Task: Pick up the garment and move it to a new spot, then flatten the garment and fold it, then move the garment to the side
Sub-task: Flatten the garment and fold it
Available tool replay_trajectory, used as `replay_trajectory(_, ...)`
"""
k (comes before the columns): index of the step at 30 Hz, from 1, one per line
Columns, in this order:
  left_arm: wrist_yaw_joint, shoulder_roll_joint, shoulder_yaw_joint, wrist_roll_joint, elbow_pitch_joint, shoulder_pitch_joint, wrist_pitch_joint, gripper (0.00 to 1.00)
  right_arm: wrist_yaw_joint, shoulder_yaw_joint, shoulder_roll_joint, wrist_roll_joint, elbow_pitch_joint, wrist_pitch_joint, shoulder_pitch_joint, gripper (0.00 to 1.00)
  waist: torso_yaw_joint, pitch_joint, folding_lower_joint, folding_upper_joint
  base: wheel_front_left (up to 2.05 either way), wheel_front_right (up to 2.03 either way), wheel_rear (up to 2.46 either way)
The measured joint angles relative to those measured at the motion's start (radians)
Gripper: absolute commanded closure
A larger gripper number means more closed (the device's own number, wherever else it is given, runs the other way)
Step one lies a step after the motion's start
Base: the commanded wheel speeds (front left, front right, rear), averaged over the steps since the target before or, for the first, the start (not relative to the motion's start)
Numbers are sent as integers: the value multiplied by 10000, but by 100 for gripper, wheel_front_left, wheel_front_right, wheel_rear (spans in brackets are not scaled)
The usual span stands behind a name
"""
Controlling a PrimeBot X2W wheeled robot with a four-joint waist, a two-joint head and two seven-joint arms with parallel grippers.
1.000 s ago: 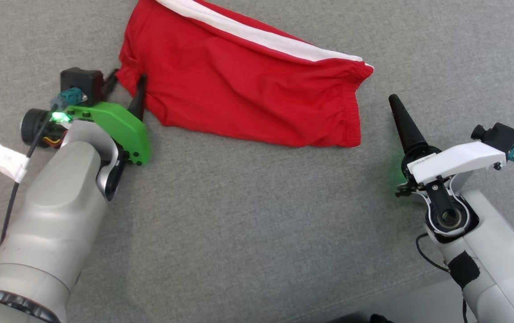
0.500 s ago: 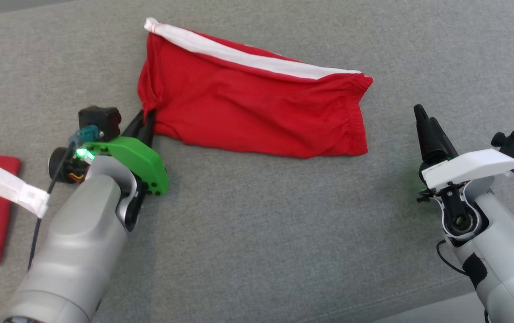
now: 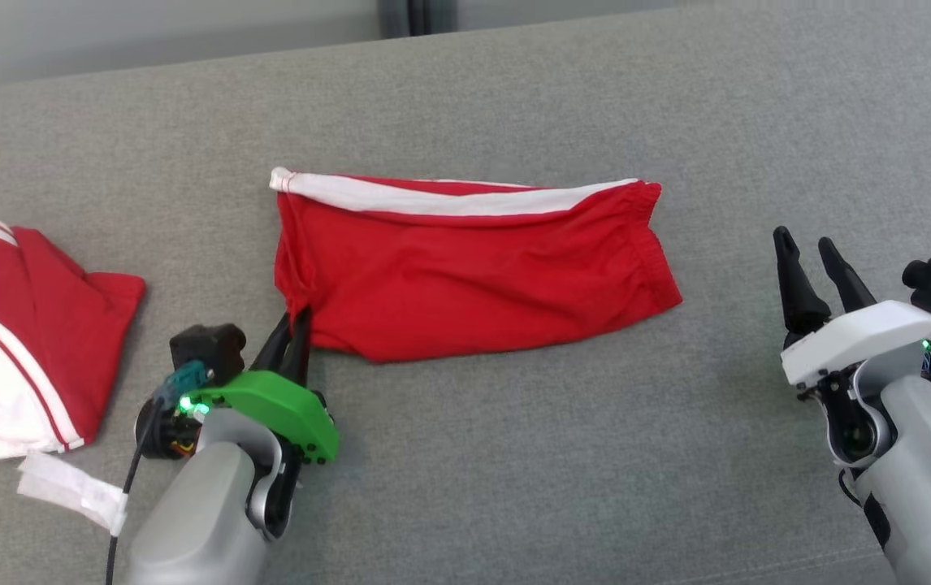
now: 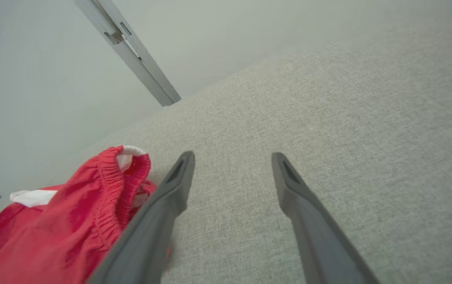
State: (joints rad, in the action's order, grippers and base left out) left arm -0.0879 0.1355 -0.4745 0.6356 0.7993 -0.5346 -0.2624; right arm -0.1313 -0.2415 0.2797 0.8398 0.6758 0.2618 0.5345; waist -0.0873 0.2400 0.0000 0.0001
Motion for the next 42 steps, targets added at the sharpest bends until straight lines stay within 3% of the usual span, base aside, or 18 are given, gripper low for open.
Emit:
replay_trajectory(8,-13,-462,1170,-589,-606,1690,-15,100,0,949,-708,-1988,-73,0,-943,0,411,-780,0,0,0,0,0)
replay_trajectory(15,-98,-685,1866,-894,-738,2793,-15,100,0,1398,-1221,-2709,-54,0,-1807,0,627,-1425,0,0,0,0,0)
replay_trajectory(16,-98,-723,1992,-951,-817,2895,-15,76,0,1411,-1250,-2771,-56,0,-1863,0,661,-1492,0,0,0,0,0)
replay_trajectory(18,-84,-775,2167,-1152,-953,2984,-15,0,2,1325,-1250,-2993,-117,0,-1913,0,752,-1559,0,0,0,0,0)
replay_trajectory(29,-67,-844,2771,-1977,-2146,3002,-17,0,0,-59,-1620,-4422,-815,0,-808,0,1080,-1035,0,0,0,0,0)
replay_trajectory(35,-75,-857,2502,-1870,-2476,2995,-17,0,0,-228,-1896,-5532,602,0,-297,0,1495,-758,0,0,0,0,0)
replay_trajectory(42,-44,-857,2464,-1787,-2500,2996,-17,0,0,886,-2098,-6217,1996,4,-267,0,1914,-524,0,0,0,0,0)
